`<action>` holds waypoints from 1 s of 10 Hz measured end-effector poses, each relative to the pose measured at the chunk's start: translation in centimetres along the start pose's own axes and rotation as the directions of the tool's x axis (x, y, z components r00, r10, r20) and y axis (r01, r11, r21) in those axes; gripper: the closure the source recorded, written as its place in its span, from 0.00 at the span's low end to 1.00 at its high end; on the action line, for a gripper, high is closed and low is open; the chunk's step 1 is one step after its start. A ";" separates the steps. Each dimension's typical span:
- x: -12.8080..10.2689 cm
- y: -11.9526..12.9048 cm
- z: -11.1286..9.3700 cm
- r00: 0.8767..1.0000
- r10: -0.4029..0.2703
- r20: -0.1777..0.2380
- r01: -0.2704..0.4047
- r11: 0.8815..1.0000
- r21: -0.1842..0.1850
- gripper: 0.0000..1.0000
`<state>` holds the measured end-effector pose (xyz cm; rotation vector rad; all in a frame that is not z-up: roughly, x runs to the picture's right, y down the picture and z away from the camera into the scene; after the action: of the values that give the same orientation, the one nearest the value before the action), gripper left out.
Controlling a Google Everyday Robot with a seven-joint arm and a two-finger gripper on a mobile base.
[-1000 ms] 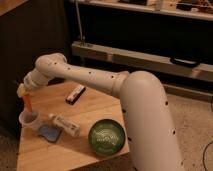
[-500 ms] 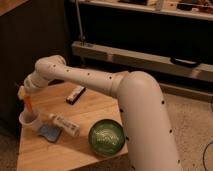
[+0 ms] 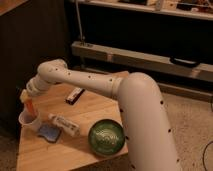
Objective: Place the pepper in the ceramic cup
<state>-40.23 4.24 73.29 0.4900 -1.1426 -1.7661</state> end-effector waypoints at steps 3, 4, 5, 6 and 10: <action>-0.6 -0.8 0.0 1.000 -0.015 -0.003 0.015 0.999 0.030 0.44; -0.8 -1.0 0.0 1.000 -0.018 -0.001 0.018 0.999 0.036 0.37; -1.0 -1.1 0.0 1.000 -0.021 0.001 0.021 0.999 0.042 0.31; -1.1 -1.2 0.1 1.000 -0.023 0.004 0.022 0.999 0.046 0.30; -1.6 -1.3 0.1 1.000 -0.022 0.012 0.021 0.998 0.056 0.30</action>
<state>-40.26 5.82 71.98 0.5270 -1.2029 -1.7619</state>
